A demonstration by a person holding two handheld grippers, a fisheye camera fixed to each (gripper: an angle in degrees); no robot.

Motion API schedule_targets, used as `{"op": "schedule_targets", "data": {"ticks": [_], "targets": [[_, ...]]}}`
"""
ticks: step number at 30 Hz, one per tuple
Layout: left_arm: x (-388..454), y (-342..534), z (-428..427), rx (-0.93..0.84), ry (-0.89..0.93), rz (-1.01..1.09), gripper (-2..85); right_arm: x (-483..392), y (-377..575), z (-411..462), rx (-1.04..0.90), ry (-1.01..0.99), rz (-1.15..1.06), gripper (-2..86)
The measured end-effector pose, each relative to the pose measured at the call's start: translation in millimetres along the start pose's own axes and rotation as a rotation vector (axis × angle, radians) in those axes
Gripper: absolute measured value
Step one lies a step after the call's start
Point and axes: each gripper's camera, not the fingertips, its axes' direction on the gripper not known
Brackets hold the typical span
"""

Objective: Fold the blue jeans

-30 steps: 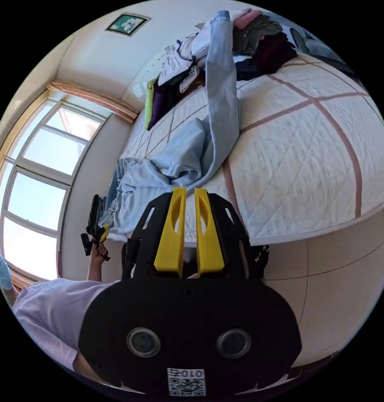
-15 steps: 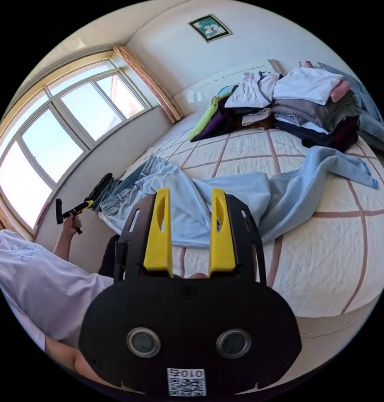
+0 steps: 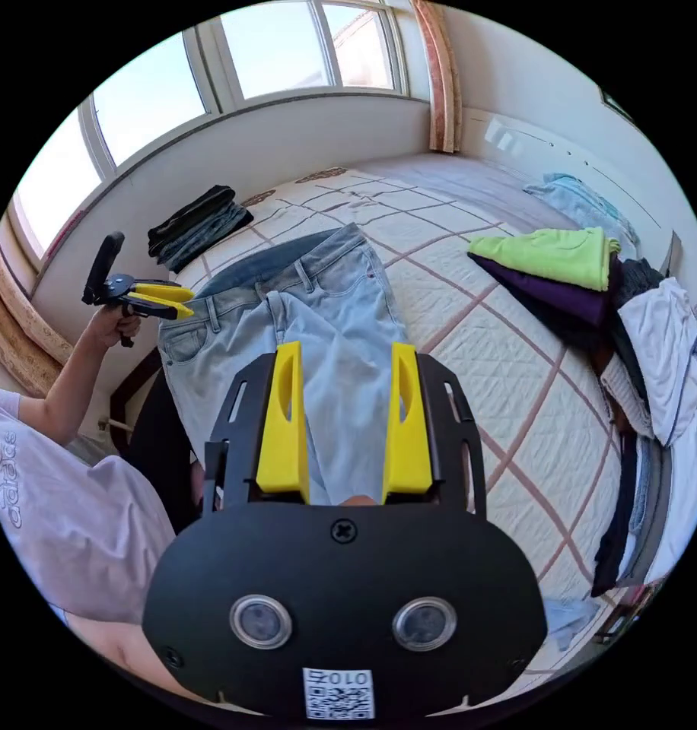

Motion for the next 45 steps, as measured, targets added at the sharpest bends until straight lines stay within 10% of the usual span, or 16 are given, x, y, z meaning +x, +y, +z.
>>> {"op": "schedule_targets", "data": {"ticks": [13, 22, 29, 37, 45], "targets": [[0, 45, -16, 0.155, 0.05, 0.072, 4.6, 19, -128, 136, -0.364, -0.194, 0.013, 8.0], [-38, 93, -102, 0.377, 0.288, 0.07, 4.3, -71, -194, 9, -0.147, 0.064, -0.278, 4.5], [-110, 103, -146, 0.327, 0.058, -0.268, 7.7, -157, -301, 39, -0.148, 0.298, -0.282, 12.4], [-30, 125, -148, 0.255, -0.183, -0.154, 10.0, -140, -129, -20, 0.111, 0.162, -0.196, 11.9], [137, 69, -55, 0.051, -0.221, 0.297, 12.2, -3, 172, -90, 0.05, 0.221, 0.41, 12.7]]}}
